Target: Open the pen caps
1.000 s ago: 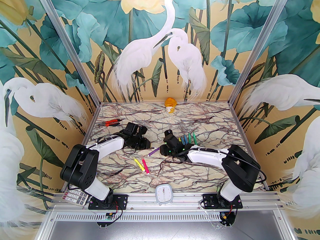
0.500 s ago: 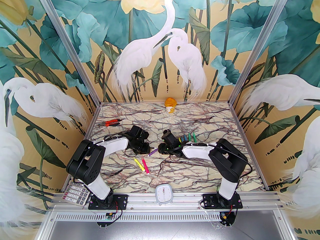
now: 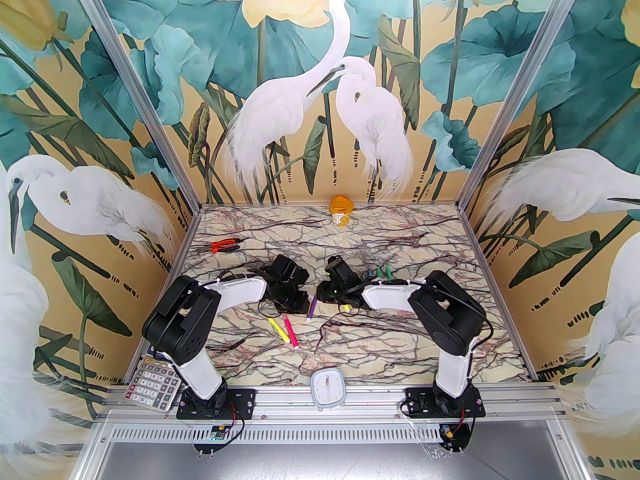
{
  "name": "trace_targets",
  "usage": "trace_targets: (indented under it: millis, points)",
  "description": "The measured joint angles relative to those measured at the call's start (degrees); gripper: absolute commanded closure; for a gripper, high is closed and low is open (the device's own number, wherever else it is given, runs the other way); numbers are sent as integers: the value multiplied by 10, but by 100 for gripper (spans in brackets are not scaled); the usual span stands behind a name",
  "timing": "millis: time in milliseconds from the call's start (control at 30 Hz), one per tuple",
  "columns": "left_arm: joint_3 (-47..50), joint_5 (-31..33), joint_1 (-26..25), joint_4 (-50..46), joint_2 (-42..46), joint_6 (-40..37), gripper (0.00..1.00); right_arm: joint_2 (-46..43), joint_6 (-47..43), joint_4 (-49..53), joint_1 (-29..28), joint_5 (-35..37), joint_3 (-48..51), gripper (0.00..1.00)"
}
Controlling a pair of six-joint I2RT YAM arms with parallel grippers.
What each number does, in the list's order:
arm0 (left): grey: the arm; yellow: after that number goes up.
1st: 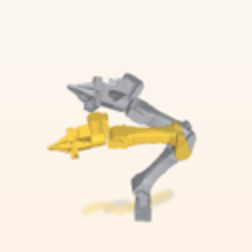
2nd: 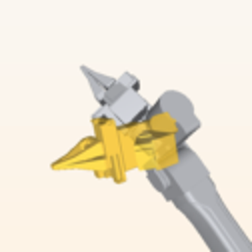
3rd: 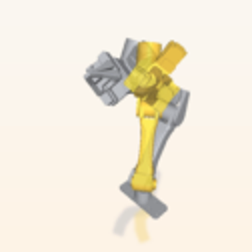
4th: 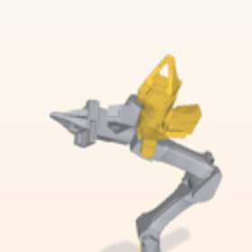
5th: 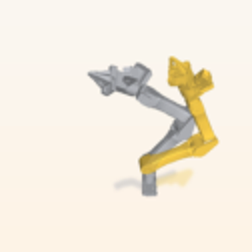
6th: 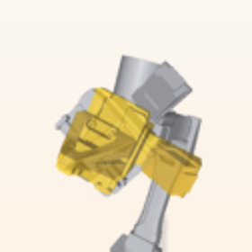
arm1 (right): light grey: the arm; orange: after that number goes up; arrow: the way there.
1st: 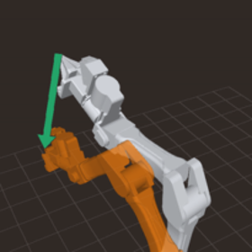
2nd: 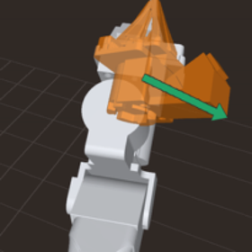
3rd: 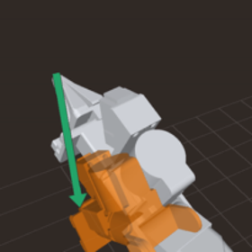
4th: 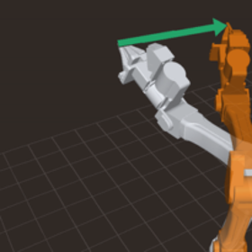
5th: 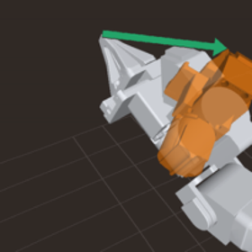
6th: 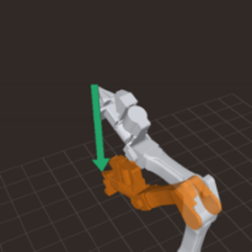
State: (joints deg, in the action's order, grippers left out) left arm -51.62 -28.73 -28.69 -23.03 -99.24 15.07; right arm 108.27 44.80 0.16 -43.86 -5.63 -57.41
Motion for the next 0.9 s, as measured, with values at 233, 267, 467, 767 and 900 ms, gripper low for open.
trace_targets:
  millis: [233, 267, 467, 767, 900]
  points:
    - [4, -27, 0, 32, 0, 19, 88, -4, -11, 10, 0, 10, 0, 68]
    - [4, -27, 0, 32, 0, 19, 87, -6, -14, 17, 0, 14, 0, 67]
    - [9, -13, 25, 31, 18, 32, 80, -41, -31, 80, -4, 54, 0, 61]
    - [9, 32, 108, 31, 91, 47, 62, -46, -39, 182, -55, 105, -70, 59]
    - [1, 76, 130, 31, 113, 55, 53, -11, -38, 225, -74, 112, -130, 59]
